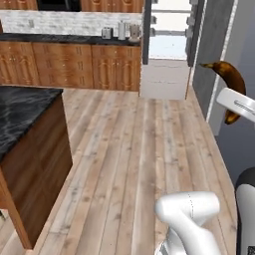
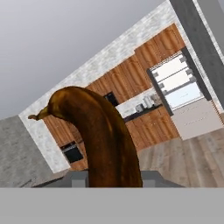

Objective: Pick up the tangerine and banana from the fridge and place one fruit on each plate on the dining counter.

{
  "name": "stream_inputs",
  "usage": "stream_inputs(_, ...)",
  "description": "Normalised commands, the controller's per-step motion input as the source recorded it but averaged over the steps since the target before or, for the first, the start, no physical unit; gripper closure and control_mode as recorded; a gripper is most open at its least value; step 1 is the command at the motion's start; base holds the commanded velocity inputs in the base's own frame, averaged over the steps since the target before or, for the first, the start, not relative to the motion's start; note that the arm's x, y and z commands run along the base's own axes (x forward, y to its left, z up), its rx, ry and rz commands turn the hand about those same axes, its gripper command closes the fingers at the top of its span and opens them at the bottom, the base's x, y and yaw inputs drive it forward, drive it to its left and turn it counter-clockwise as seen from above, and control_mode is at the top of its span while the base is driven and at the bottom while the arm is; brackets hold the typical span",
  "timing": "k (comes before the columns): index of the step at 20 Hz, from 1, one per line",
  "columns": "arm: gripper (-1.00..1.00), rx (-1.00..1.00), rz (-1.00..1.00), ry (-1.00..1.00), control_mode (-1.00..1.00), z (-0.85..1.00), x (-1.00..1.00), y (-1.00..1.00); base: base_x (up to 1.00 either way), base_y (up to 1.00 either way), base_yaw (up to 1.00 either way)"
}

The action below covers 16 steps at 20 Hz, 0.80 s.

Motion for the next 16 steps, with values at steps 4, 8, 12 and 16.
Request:
stream_inputs(4,1.0,0.0,0.0,0.0,1.0,0.0,0.0,0.0,-0.68,0.93,0.06)
stream_inputs(8,1.0,0.0,0.0,0.0,1.0,0.0,0.0,0.0,-0.31,1.0,0.0)
stream_inputs(12,1.0,0.0,0.0,0.0,1.0,0.0,0.0,0.0,-0.21,1.0,0.0)
stream_inputs(16,1.0,0.0,0.0,0.0,1.0,0.0,0.0,0.0,-0.06,1.0,-0.03)
